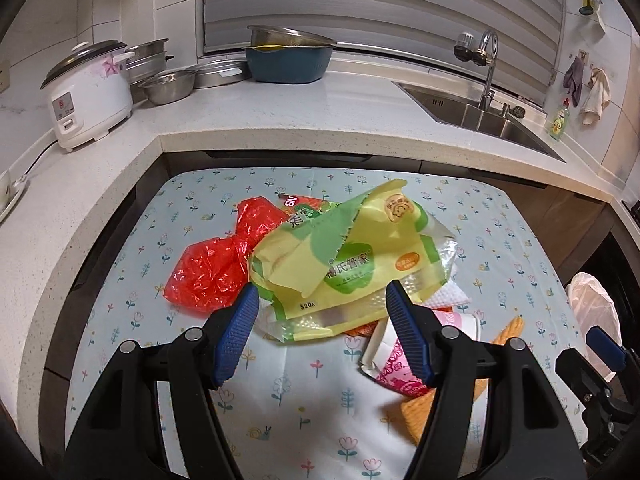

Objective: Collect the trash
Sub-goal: 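Move the left tool to the yellow-green snack bag and close on it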

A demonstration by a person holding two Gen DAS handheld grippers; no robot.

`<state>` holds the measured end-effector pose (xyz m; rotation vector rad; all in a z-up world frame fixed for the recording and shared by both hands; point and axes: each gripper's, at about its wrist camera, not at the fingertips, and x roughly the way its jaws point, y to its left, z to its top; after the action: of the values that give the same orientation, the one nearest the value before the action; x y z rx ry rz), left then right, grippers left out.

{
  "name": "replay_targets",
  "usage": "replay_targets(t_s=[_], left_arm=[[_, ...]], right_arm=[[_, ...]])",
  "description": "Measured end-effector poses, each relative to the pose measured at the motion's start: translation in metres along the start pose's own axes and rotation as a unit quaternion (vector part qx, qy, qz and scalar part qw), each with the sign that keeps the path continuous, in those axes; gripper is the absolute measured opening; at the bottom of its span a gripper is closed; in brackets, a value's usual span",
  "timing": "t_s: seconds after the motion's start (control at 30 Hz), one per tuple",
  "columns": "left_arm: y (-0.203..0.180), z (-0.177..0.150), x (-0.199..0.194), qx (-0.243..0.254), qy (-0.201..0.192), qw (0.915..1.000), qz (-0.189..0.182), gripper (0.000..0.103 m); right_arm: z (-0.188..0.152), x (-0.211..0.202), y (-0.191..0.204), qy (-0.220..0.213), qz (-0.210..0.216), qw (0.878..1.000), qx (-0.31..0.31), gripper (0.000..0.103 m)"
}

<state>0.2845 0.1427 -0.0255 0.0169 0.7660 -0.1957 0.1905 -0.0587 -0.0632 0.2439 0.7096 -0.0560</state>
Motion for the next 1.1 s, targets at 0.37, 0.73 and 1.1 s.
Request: replay_targets(t_s=[0.37, 0.73, 1.1], left_arm=[[0.003, 0.014, 0.032, 0.026, 0.011, 0.9986, -0.044, 0.039], [-0.013, 0.007, 0.0, 0.024, -0.002, 0.9965, -0.08, 0.0], [-0.01, -0.007, -0.019, 0.016, -0.003, 0.9966, -0.081, 0.001]], right_arm=[[-0.001, 0.032, 0.018, 0.021, -0.002, 1.0, -0.007, 0.079], [-0.016, 0.033, 0.022, 0.033, 0.002, 0.999, 0.0, 0.079], [-0.026, 0.036, 0.02, 0.042, 0.002, 0.999, 0.005, 0.079]])
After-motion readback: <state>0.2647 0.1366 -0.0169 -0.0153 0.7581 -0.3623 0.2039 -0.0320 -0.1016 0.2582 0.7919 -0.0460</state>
